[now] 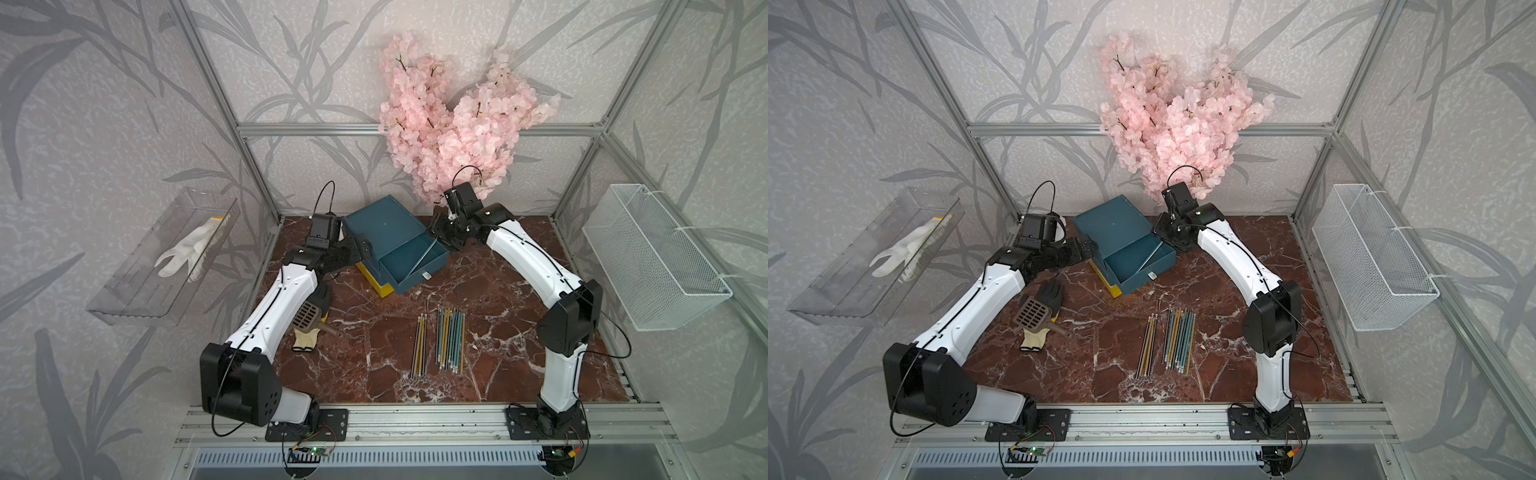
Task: Please place the pencils in the drawer according to their color
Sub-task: Place the pencil in the storage box.
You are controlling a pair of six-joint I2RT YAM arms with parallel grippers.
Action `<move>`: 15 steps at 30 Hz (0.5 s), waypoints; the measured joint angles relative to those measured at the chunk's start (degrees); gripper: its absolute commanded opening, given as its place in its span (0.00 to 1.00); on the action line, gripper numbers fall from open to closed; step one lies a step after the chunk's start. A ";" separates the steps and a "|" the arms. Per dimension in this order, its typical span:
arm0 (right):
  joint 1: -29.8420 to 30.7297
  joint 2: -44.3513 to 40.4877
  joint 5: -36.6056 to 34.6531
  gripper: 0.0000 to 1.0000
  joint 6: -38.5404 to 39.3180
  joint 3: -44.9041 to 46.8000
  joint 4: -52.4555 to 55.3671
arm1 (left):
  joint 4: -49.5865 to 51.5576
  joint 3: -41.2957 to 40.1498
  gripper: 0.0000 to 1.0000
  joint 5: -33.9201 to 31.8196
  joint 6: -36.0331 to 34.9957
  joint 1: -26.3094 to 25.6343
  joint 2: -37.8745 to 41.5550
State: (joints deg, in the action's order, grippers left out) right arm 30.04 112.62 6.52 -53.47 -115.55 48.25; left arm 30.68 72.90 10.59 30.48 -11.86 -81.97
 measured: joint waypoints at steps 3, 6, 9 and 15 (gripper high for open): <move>0.46 1.49 0.02 0.60 0.35 -2.95 0.81 | -0.31 0.00 1.00 0.00 0.00 -0.02 -0.15; 1.07 3.37 0.13 0.60 0.72 -6.14 1.51 | -0.50 0.00 1.00 0.02 0.00 -0.02 -0.22; 1.97 5.27 0.63 0.60 1.14 -8.79 2.25 | -0.68 0.00 1.00 0.02 0.00 -0.02 -0.28; 3.15 8.15 1.53 0.59 1.75 -11.91 3.82 | -0.85 0.00 1.00 0.02 0.00 -0.02 -0.39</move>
State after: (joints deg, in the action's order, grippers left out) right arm 33.19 120.77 8.05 -51.72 -127.46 52.07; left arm 29.82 72.90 10.61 30.48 -11.88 -82.37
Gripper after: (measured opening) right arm 0.597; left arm 0.999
